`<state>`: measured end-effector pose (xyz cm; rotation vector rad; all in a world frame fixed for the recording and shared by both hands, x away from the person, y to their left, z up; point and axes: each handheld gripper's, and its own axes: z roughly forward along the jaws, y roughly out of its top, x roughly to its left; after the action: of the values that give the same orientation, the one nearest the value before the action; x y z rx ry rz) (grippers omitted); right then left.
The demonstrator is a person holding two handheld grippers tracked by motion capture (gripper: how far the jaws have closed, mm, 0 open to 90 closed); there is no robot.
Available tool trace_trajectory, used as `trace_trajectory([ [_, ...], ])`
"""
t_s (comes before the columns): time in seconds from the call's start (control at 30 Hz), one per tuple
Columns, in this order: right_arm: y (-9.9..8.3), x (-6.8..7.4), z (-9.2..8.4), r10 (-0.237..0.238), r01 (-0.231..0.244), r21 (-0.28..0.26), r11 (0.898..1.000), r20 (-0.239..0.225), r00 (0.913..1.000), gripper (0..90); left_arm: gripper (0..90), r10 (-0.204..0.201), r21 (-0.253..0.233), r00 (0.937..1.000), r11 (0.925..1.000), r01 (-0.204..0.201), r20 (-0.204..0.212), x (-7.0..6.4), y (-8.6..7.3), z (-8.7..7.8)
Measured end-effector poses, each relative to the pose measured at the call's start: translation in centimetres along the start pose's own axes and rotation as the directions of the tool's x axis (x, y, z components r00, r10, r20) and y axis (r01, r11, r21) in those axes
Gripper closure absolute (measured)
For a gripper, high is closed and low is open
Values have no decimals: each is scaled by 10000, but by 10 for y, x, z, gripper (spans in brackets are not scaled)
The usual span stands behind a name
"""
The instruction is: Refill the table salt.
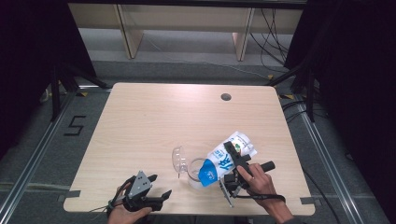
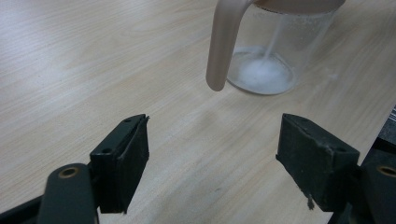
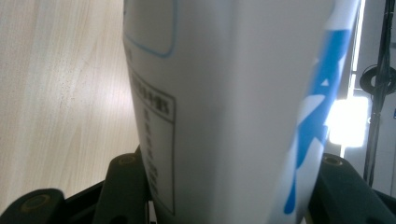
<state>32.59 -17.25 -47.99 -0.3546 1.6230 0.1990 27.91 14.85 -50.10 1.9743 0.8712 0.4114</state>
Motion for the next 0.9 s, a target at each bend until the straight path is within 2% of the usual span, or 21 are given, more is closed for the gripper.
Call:
trace_trajectory([
  [0.03, 0, 1, -2, 199, -197, 217, 9996, -67, 9998, 511, 245, -30, 4, 10000, 10000, 30, -4, 0, 0, 0],
  [0.2, -1, 3, -2, 395, -395, 238, 9989, 10, 9992, 512, 246, 46, -9, 10000, 10000, -46, 18, 0, 0, 0],
  [0.3, -1, 3, -2, 347, -347, 235, 9991, -10, 9994, 513, 245, -126, -58, 9999, 9999, 126, -8, -1, 0, 0],
  [0.33, -1, 3, -2, 350, -351, 234, 9991, 31, 9994, 514, 245, -48, -9, 10000, 10000, 48, -20, 0, 0, 0],
  [0.47, -1, 3, -1, 241, -242, 129, 9996, 31, 9997, 514, 245, -54, -82, 10000, 10000, 54, 34, 0, 0, 1],
  [0.53, -1, 0, 0, -119, 119, 70, 9999, 16, 9999, 515, 245, 41, -28, 10000, 10000, -41, 28, 0, 0, 0],
  [0.63, -1, 3, 0, 95, -95, 189, 9998, -20, 10000, 516, 245, -14, -51, 10000, 10000, 14, 33, 0, 0, 1],
  [0.67, -1, 3, 0, 0, 0, 131, 9999, 34, 10000, 516, 245, 32, -9, 10000, 10000, -32, 28, 0, 0, 0],
  [0.7, -1, -1, 1, -546, 549, -160, 9984, 197, 9983, 516, 245, -29, -61, 10000, 10000, 29, 38, 0, 0, 1],
  [0.83, 0, -2, 1, -564, 567, -148, 9983, 194, 9982, 519, 245, 37, -32, 10000, 10000, -37, 32, 0, 0, 0],
  [0.9, -1, -2, 1, -642, 643, -81, 9979, 198, 9977, 519, 245, -107, -63, 9999, 9999, 107, -1, -1, 0, 0],
])
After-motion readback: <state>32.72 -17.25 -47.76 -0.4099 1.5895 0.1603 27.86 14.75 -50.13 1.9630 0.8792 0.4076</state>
